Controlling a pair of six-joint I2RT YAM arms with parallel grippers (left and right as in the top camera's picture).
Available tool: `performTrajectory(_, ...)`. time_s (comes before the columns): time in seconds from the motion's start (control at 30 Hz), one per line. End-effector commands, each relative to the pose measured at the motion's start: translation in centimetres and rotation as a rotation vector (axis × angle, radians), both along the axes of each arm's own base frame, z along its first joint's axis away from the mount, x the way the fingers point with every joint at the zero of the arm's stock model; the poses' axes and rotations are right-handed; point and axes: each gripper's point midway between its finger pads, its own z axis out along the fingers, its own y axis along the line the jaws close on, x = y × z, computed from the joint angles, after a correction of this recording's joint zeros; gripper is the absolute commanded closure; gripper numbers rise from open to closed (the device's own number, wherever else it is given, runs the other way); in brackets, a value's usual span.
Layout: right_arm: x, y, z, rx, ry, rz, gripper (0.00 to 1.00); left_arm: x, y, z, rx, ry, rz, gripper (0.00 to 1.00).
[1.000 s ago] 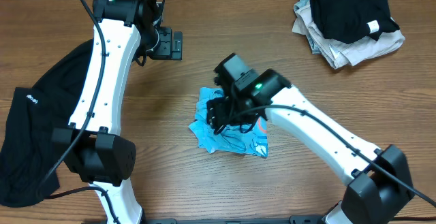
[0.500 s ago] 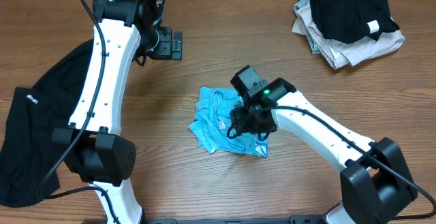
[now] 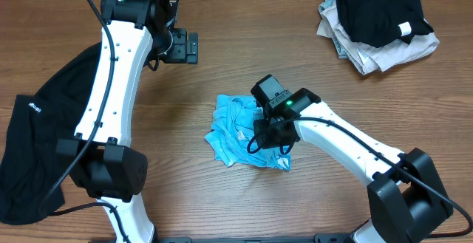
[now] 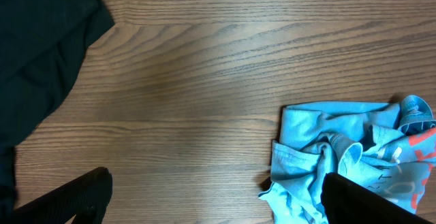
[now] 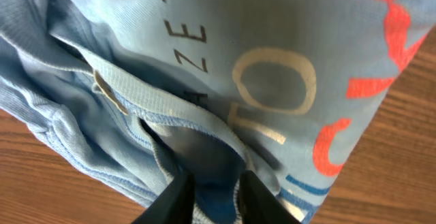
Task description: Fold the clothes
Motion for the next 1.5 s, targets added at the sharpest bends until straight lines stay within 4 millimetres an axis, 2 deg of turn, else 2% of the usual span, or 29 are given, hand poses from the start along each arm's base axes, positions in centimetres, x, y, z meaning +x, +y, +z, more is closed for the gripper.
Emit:
performTrajectory(0.0, -0.6, -0.1, -0.1, -0.004, 0.019, 0.023, 0.78, 0.1, 0.5, -0.6, 0.01, 0.014, -0.01, 0.0)
performTrajectory(0.17, -1.6, -0.5, -0.3, -0.019, 0.058, 0.031, 0.85, 0.1, 0.2, -0.6, -0.004, 0.014, -0.007, 0.0)
performTrajectory(0.27, -2.5, -0.5, -0.9, -0.009, 0.088, 0.038, 0.96, 0.1, 0.1, -0.6, -0.01, 0.015, -0.009, 0.0)
performTrajectory(0.33, -3.2, 0.0, -1.2, 0.014, 0.111, 0.049, 0.96, 0.1, 0.1, -0.6, -0.009, 0.016, -0.009, 0.0)
performTrajectory(0.43, -4.8, 2.2, -0.9, 0.096, 0.154, 0.103, 0.96, 0.1, 0.2, -0.6, -0.009, 0.016, -0.008, 0.0)
performTrajectory(0.53, -6.5, 5.2, 0.1, 0.179, 0.177, 0.18, 0.96, 0.1, 0.2, -0.6, -0.009, 0.014, -0.008, 0.0)
performTrajectory(0.63, -7.4, 8.5, 2.3, 0.238, 0.154, 0.25, 0.96, 0.4, 0.1, -0.5, -0.011, 0.005, -0.008, 0.0)
performTrajectory(0.67, -7.5, 10.2, 3.7, 0.269, 0.123, 0.287, 0.96, 0.5, 0.1, -0.5, -0.012, -0.003, -0.007, 0.0)
performTrajectory(0.77, -7.4, 12.7, 6.2, 0.32, 0.067, 0.34, 0.96, 0.7, 0.1, -0.4, -0.013, -0.01, -0.008, 0.0)
performTrajectory(0.8, -7.3, 13.1, 6.8, 0.332, 0.053, 0.348, 0.94, 0.7, 0.1, -0.4, -0.013, -0.01, -0.008, 0.0)
performTrajectory(0.83, -7.1, 13.5, 7.4, 0.343, 0.042, 0.352, 0.87, 0.7, 0.1, -0.4, -0.012, -0.009, -0.008, 0.0)
performTrajectory(0.87, -7.0, 13.6, 7.8, 0.348, 0.035, 0.354, 0.75, 0.6, 0.1, -0.4, -0.012, -0.008, -0.008, 0.0)
performTrajectory(0.9, -6.5, 13.5, 7.9, 0.342, 0.022, 0.345, 0.66, 0.6, 0.1, -0.4, -0.012, -0.008, -0.008, 0.0)
performTrajectory(1.0, -3.9, 11.9, 7.5, 0.274, -0.042, 0.27, 0.53, 0.7, 0.2, -0.4, -0.01, -0.01, -0.006, 0.0)
performTrajectory(1.1, 0.3, 9.6, 7.2, 0.203, -0.151, 0.172, 0.42, 0.8, 0.2, -0.4, -0.011, -0.016, -0.006, 0.0)
performTrajectory(1.17, 2.8, 8.9, 7.2, 0.199, -0.21, 0.125, 0.4, 1.1, 0.1, -0.3, -0.012, -0.025, -0.006, 0.0)
performTrajectory(1.27, 5.3, 8.9, 6.6, 0.215, -0.252, 0.084, 0.4, 1.3, 0.1, -0.2, -0.013, -0.035, -0.006, 0.0)
performTrajectory(1.37, 6.5, 9.2, 4.7, 0.209, -0.247, 0.073, 0.43, 1.5, 0.1, -0.2, -0.014, -0.042, -0.006, 0.0)
performTrajectory(1.47, 6.7, 9.8, 3.2, 0.211, -0.226, 0.076, 0.49, 1.5, 0.1, -0.2, -0.014, -0.045, -0.006, 0.0)
